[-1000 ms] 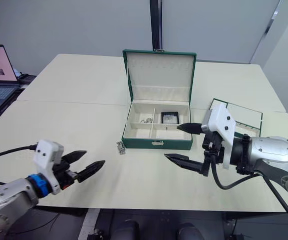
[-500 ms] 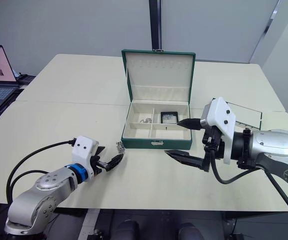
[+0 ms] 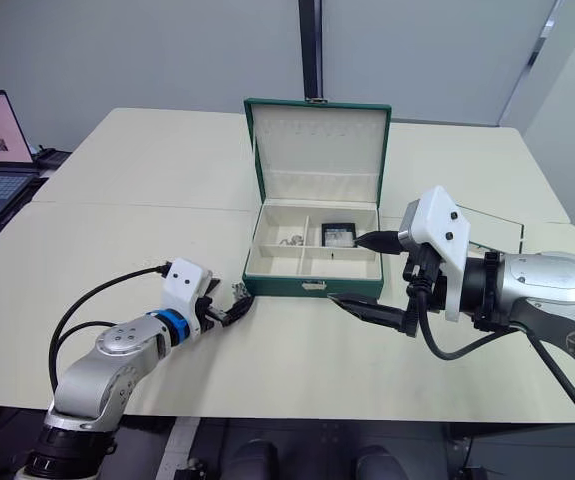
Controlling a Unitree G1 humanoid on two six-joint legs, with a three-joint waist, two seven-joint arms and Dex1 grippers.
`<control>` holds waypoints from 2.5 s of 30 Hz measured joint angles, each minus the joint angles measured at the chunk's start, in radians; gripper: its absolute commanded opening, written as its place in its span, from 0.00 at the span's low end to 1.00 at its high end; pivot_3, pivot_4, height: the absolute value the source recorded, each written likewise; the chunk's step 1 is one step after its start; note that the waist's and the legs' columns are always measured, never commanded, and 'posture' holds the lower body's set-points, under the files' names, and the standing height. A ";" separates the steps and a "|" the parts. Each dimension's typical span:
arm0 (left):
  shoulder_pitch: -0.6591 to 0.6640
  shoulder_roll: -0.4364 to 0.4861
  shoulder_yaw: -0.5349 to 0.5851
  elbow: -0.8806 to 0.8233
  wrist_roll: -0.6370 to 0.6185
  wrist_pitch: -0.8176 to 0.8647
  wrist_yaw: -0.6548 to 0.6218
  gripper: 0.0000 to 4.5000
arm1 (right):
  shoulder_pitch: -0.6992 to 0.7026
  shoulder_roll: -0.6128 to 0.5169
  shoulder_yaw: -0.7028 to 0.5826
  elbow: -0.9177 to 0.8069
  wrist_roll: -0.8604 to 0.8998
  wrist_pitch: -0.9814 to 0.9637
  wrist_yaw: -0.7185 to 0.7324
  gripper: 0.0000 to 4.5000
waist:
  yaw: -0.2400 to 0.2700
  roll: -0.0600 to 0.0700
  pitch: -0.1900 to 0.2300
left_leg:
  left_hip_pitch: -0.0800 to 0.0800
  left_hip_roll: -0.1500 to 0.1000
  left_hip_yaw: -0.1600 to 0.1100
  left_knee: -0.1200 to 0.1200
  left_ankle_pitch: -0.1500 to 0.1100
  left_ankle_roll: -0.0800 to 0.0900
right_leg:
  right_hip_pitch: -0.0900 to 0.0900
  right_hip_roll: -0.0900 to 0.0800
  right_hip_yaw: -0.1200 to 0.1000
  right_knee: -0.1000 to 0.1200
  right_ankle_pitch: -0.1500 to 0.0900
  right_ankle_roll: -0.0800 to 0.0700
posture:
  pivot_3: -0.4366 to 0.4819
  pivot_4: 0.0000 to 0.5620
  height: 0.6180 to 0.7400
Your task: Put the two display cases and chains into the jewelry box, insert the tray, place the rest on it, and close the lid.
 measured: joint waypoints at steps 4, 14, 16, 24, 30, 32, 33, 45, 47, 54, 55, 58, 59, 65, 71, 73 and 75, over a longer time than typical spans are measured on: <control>-0.021 -0.014 -0.017 0.012 0.022 -0.002 -0.016 0.97 | 0.000 -0.004 0.000 0.000 0.000 0.001 0.001 1.00 | 0.004 0.000 0.000 | 0.000 0.000 0.000 0.000 0.000 0.000 | 0.001 0.000 0.000 0.000 0.000 0.000 | 0.48 0.27 1.00; -0.013 -0.026 -0.025 0.010 0.049 -0.021 -0.040 0.63 | 0.007 -0.010 -0.001 -0.001 0.000 0.001 0.001 1.00 | 0.003 0.000 0.000 | 0.000 0.000 0.000 0.001 0.000 0.000 | 0.001 0.000 0.000 0.000 0.000 0.000 | 0.48 0.27 1.00; -0.008 -0.026 -0.025 0.009 0.048 -0.026 -0.046 0.49 | 0.007 -0.010 -0.001 -0.001 0.000 0.001 0.001 1.00 | 0.002 0.000 0.000 | 0.000 0.000 0.000 0.000 0.000 0.000 | 0.001 0.000 0.000 0.000 0.000 0.000 | 0.48 0.27 1.00; 0.007 -0.026 -0.012 0.007 0.048 -0.036 -0.057 0.03 | 0.007 -0.010 -0.001 0.000 -0.001 0.001 0.001 1.00 | -0.001 0.000 0.000 | 0.001 0.000 0.000 0.000 0.000 0.000 | 0.001 0.000 0.000 0.000 0.000 0.000 | 0.48 0.27 1.00; 0.031 -0.026 0.005 -0.025 0.048 -0.015 -0.041 0.03 | 0.007 -0.010 -0.001 0.000 -0.001 0.001 0.001 1.00 | -0.003 0.001 0.000 | 0.001 0.000 0.000 0.000 0.000 0.000 | 0.001 0.000 0.000 0.000 0.000 0.000 | 0.48 0.27 1.00; 0.041 -0.026 0.007 -0.041 0.049 -0.010 -0.035 0.03 | 0.007 -0.010 -0.001 0.000 -0.001 0.001 0.001 1.00 | -0.003 0.001 0.000 | 0.001 0.000 0.000 0.000 0.000 0.000 | 0.001 0.000 0.000 0.000 0.000 0.000 | 0.48 0.27 1.00; 0.044 -0.026 0.009 -0.045 0.049 -0.006 -0.035 0.03 | 0.007 -0.010 -0.001 0.000 -0.001 0.001 0.001 1.00 | -0.003 0.001 0.000 | 0.001 0.000 0.000 0.000 0.000 0.000 | 0.001 0.000 0.000 0.000 0.000 0.000 | 0.48 0.27 1.00; 0.064 0.018 0.128 -0.227 0.019 0.140 -0.013 0.03 | 0.018 -0.011 -0.019 0.002 0.001 0.000 0.014 1.00 | -0.001 0.000 0.000 | 0.000 0.000 0.000 0.000 0.000 0.000 | 0.000 0.000 0.000 0.000 0.000 0.000 | 0.48 0.27 1.00; 0.066 0.033 0.152 -0.275 0.004 0.178 -0.014 0.03 | 0.023 -0.011 -0.032 0.006 0.001 0.000 0.019 1.00 | -0.001 0.000 0.000 | 0.000 0.000 0.000 0.000 0.000 0.000 | 0.000 0.000 0.000 0.000 0.000 0.000 | 0.48 0.27 1.00; 0.035 0.087 0.230 -0.420 -0.079 0.353 -0.021 0.03 | 0.045 -0.028 -0.061 0.051 -0.004 -0.004 0.057 1.00 | -0.001 0.000 0.001 | 0.000 0.000 -0.001 0.000 0.000 0.000 | 0.000 0.000 0.000 0.000 0.000 0.000 | 0.48 0.27 1.00; 0.022 0.097 0.238 -0.436 -0.094 0.372 -0.026 0.03 | 0.045 -0.033 -0.065 0.060 -0.007 -0.007 0.063 1.00 | -0.001 0.000 0.001 | 0.000 0.000 -0.001 0.000 0.000 0.000 | 0.000 0.000 0.000 -0.001 0.000 0.000 | 0.48 0.27 1.00; -0.030 0.137 0.271 -0.466 -0.165 0.445 -0.058 0.03 | 0.047 -0.048 -0.084 0.087 -0.026 -0.013 0.088 1.00 | -0.001 0.000 0.001 | 0.000 0.000 0.000 0.000 0.000 0.000 | 0.000 0.000 0.000 -0.001 0.000 0.000 | 0.48 0.27 1.00; -0.040 0.147 0.278 -0.476 -0.184 0.463 -0.064 0.03 | 0.052 -0.050 -0.090 0.092 -0.033 -0.014 0.098 1.00 | -0.001 0.000 0.001 | 0.000 0.000 0.000 0.000 0.000 0.000 | 0.000 0.000 0.000 -0.001 0.000 0.000 | 0.48 0.27 1.00; -0.198 0.188 0.257 -0.462 -0.248 0.543 -0.080 0.03 | 0.080 -0.055 -0.100 0.124 -0.073 -0.025 0.126 1.00 | -0.001 -0.002 0.002 | 0.000 0.000 -0.001 0.000 0.000 0.000 | 0.001 0.000 -0.001 -0.001 0.000 0.000 | 0.48 0.27 1.00; -0.328 0.189 0.131 -0.382 -0.237 0.560 -0.059 0.03 | 0.133 -0.065 -0.138 0.128 -0.101 -0.033 0.137 1.00 | 0.001 -0.002 0.003 | -0.001 -0.001 0.000 0.000 0.000 0.000 | 0.001 0.000 0.000 -0.001 0.000 0.000 | 0.48 0.27 1.00; -0.362 0.189 0.093 -0.356 -0.232 0.560 -0.058 0.03 | 0.146 -0.072 -0.160 0.128 -0.110 -0.033 0.143 1.00 | 0.001 -0.002 0.003 | -0.001 -0.001 0.000 0.000 0.001 -0.003 | 0.000 0.000 0.000 -0.001 0.000 0.000 | 0.48 0.27 1.00; -0.393 0.186 0.057 -0.318 -0.224 0.555 -0.058 0.03 | 0.162 -0.082 -0.192 0.128 -0.110 -0.032 0.146 1.00 | 0.001 -0.002 0.003 | -0.001 0.000 0.000 0.000 0.001 -0.003 | 0.000 0.000 0.000 -0.001 0.000 0.000 | 0.48 0.27 1.00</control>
